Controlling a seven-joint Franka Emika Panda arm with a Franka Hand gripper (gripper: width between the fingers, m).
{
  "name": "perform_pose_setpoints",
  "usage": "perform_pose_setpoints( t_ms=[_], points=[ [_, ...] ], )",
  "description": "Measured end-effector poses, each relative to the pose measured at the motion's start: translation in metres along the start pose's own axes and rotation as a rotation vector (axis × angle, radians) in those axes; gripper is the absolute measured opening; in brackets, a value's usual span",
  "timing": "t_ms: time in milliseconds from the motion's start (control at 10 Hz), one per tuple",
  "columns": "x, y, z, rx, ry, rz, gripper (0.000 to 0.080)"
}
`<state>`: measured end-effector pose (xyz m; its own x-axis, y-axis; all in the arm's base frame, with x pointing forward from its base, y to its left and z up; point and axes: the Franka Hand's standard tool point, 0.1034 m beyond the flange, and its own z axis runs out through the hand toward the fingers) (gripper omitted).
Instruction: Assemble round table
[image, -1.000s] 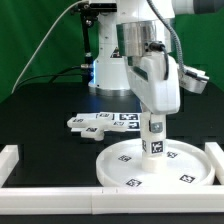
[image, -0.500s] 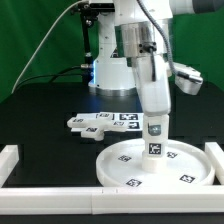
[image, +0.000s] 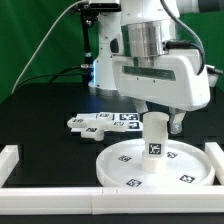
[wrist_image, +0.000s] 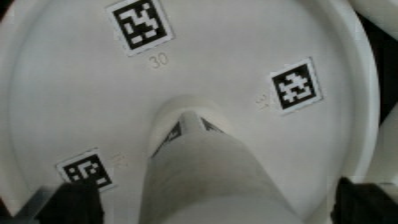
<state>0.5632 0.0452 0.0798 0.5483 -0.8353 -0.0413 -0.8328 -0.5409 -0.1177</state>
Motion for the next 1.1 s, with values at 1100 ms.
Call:
perform_pose_setpoints(
  t_ms=[1100],
  points=[
    [0.0076,0.003,-0.0016,-0.022,0.026,0.083,0.0407]
  ],
)
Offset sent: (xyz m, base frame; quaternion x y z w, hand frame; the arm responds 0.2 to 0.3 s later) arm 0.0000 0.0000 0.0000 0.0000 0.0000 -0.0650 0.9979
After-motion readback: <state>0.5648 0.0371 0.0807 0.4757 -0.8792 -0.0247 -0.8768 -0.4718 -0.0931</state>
